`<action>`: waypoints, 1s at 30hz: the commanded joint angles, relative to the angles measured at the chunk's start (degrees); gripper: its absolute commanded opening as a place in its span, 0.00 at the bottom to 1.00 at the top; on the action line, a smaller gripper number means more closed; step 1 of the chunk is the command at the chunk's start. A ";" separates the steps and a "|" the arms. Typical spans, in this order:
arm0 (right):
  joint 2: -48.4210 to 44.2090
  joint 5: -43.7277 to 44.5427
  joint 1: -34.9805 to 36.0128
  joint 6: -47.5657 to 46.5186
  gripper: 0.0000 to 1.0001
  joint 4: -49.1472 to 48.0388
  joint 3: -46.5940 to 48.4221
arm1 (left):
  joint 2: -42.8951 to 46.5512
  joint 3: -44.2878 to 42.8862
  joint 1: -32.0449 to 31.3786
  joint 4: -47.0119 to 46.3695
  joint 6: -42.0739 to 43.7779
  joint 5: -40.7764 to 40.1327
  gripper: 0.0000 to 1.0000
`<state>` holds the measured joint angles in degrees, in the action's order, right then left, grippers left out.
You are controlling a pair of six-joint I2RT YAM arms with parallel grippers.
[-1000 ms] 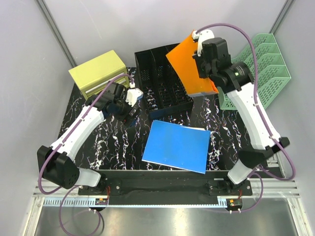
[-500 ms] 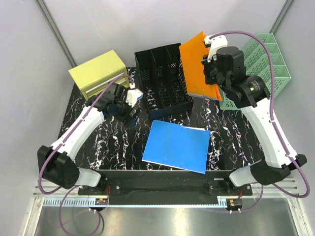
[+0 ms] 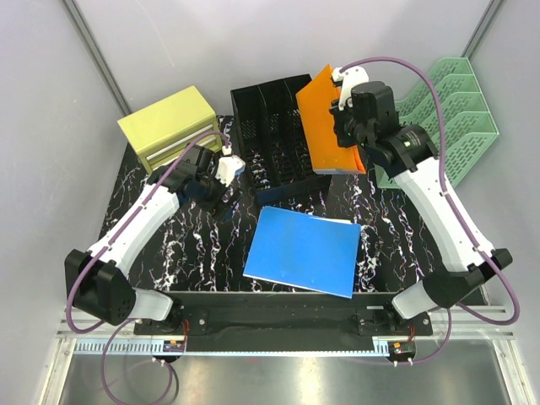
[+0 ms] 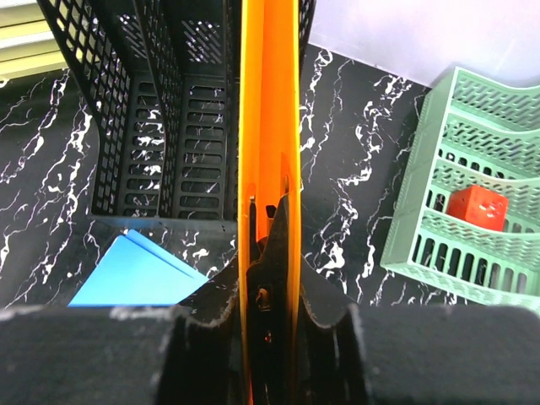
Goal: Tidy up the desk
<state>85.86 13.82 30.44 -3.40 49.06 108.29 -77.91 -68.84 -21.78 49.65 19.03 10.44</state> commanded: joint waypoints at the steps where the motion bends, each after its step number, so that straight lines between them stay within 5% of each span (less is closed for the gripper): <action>1: 1.76 -0.73 0.24 -0.03 0.00 -7.22 0.43 | 2.59 0.81 0.25 -2.27 -0.04 -0.77 0.99; 17: 9.57 -0.46 0.32 -0.38 0.00 -8.19 2.71 | 3.47 2.04 0.25 -2.72 0.40 -1.74 0.99; 28: 26.54 -3.27 -0.64 2.08 0.00 11.05 23.01 | 4.17 2.13 0.25 -2.80 0.40 -2.00 0.99; 29: 28.55 -4.41 -1.08 3.04 0.02 12.02 25.63 | 4.17 2.13 0.25 -2.80 0.40 -2.09 0.99; 30: 29.61 -5.20 -1.43 4.09 0.18 13.94 27.13 | 4.26 2.04 0.25 -2.80 0.40 -2.17 0.99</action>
<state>111.44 12.19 30.26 -2.57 55.79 128.09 -75.68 -66.98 -21.78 48.80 19.07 8.97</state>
